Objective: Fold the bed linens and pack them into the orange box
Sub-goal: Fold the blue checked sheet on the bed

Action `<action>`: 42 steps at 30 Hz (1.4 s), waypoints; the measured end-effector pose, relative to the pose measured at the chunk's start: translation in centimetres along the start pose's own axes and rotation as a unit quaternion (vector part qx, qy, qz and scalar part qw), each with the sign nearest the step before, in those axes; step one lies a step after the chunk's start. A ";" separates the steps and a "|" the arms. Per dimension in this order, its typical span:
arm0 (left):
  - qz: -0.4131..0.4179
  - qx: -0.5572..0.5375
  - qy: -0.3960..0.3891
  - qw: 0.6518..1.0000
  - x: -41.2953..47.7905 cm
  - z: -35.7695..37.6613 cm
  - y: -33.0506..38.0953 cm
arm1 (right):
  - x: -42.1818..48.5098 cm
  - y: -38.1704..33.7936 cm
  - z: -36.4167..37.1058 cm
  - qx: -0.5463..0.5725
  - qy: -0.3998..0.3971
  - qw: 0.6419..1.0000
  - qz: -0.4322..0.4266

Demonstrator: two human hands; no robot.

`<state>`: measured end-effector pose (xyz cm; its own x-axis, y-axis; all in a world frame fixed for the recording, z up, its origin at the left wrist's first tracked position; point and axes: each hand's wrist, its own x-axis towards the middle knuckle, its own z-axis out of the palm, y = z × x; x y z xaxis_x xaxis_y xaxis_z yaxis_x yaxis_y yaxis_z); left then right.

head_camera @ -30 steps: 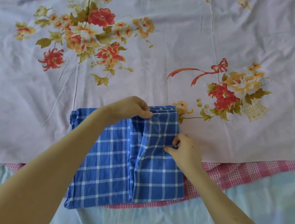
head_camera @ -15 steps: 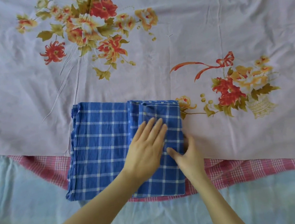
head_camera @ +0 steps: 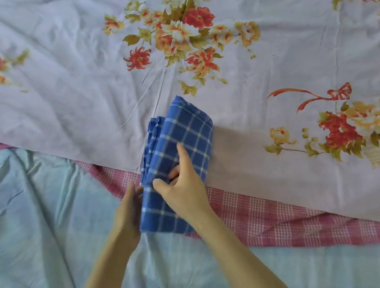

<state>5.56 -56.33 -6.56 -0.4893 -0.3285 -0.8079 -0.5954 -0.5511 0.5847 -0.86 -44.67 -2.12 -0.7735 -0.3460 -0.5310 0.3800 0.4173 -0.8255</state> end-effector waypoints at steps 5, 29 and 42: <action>0.017 0.113 0.041 0.993 -0.9 -3.5 -0.7 | 1.0 2.1 1.2 -0.190 0.115 0.975 0.010; -0.001 0.207 0.209 0.956 -6.1 -9.4 -9.3 | -14.8 14.4 7.0 0.334 0.106 0.851 0.391; 0.116 0.155 0.242 0.951 -10.5 -12.6 -4.3 | -12.4 5.1 1.3 0.174 0.157 0.954 0.187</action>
<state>21.30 -60.14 -1.50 -0.3238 -0.7695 -0.5505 -0.7031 -0.1936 0.6842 11.34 -39.32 0.01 -0.6446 0.0642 -0.7618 0.7618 0.1382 -0.6329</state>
